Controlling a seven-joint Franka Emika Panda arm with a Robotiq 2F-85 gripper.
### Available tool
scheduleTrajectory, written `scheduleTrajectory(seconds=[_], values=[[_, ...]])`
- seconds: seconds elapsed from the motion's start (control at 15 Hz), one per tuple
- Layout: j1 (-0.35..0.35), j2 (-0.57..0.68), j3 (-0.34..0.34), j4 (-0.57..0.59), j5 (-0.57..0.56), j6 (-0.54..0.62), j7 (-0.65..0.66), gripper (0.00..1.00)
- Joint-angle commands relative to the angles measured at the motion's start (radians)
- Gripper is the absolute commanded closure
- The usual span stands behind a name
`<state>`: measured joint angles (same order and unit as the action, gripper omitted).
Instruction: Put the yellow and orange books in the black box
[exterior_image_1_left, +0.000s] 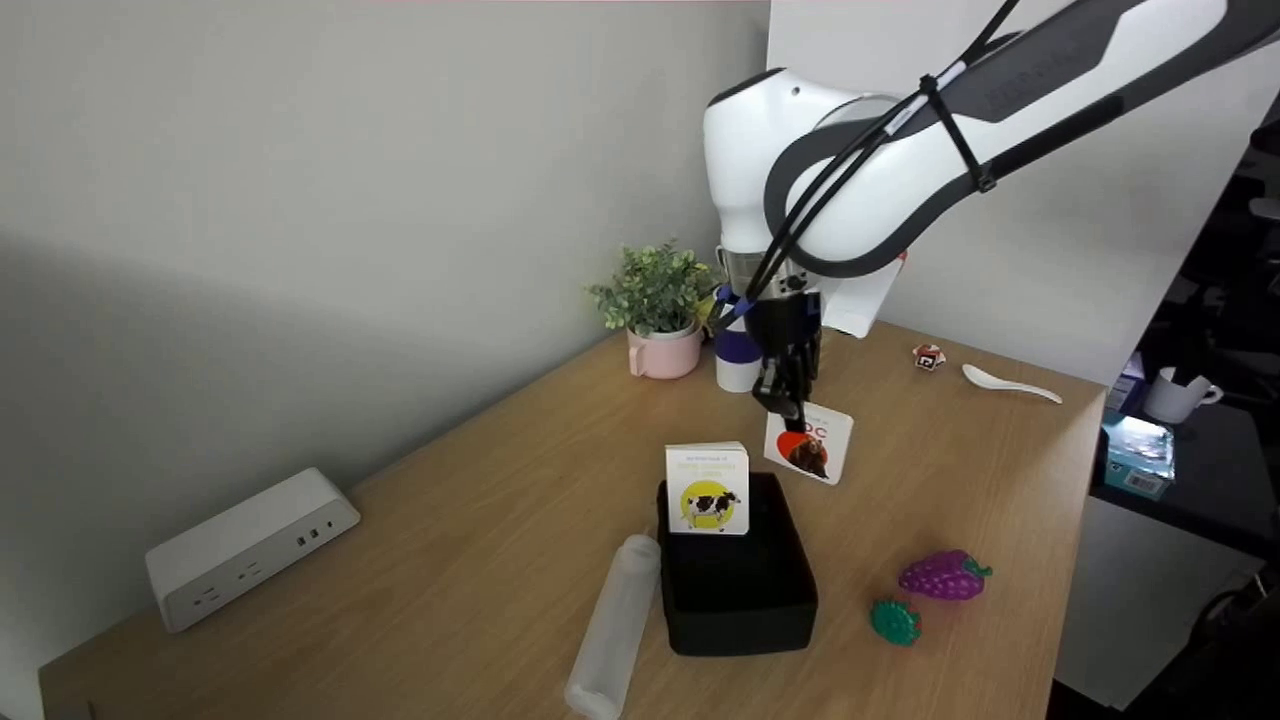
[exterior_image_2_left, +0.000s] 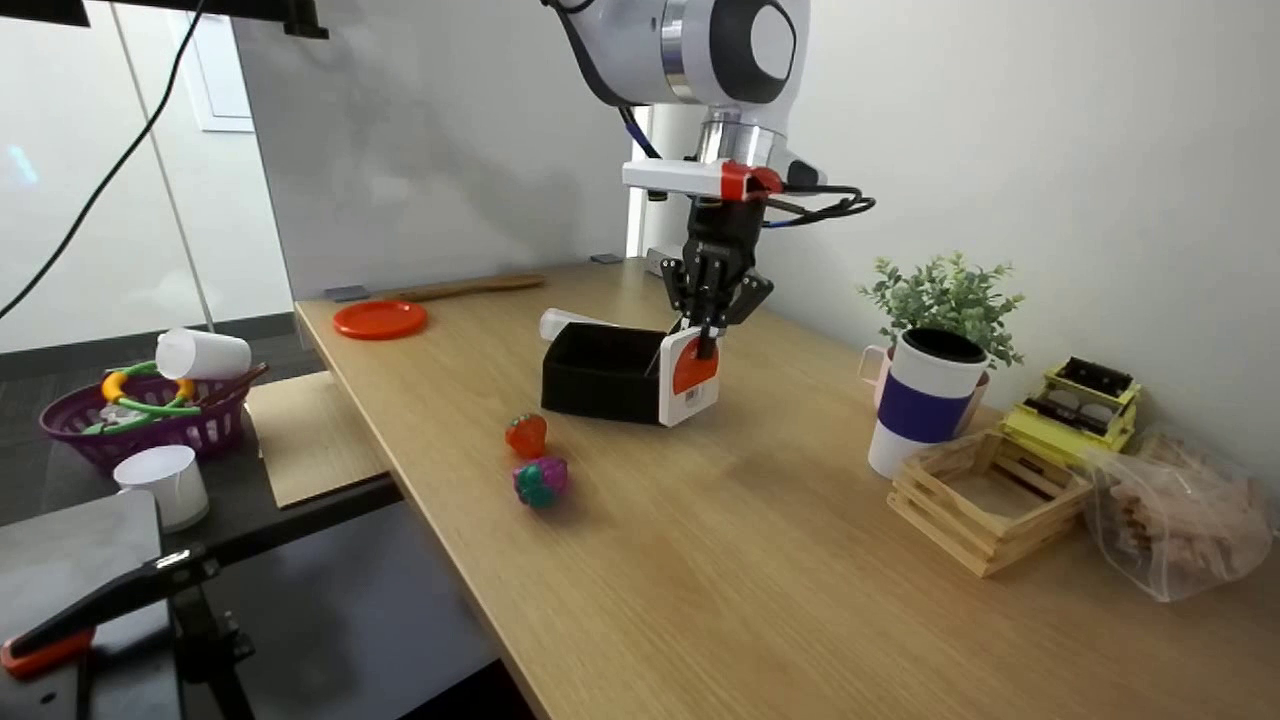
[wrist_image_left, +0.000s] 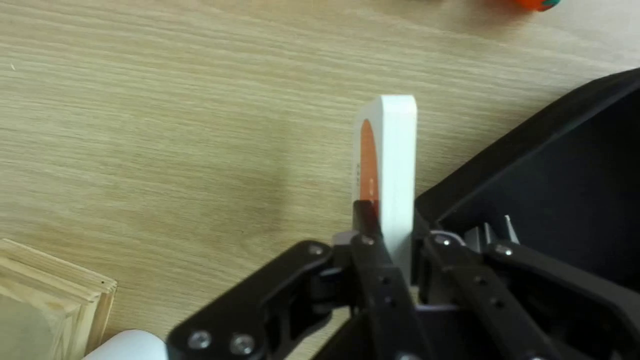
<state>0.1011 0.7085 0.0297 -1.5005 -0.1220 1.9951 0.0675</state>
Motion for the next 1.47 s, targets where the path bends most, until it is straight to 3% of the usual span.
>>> scheduleTrajectory(seconds=[0.0, 0.33, 0.67, 1.0, 1.4], values=[[0.025, -0.084, -0.003, -0.083, -0.027, -0.043, -0.022, 0.96], [0.062, -0.141, 0.011, -0.12, -0.062, -0.127, -0.032, 0.96], [0.073, -0.16, 0.043, -0.128, -0.082, -0.174, -0.134, 0.96], [0.07, -0.124, 0.051, -0.111, -0.125, -0.092, -0.21, 0.96], [0.028, -0.057, 0.079, -0.1, -0.112, 0.116, -0.387, 0.96]])
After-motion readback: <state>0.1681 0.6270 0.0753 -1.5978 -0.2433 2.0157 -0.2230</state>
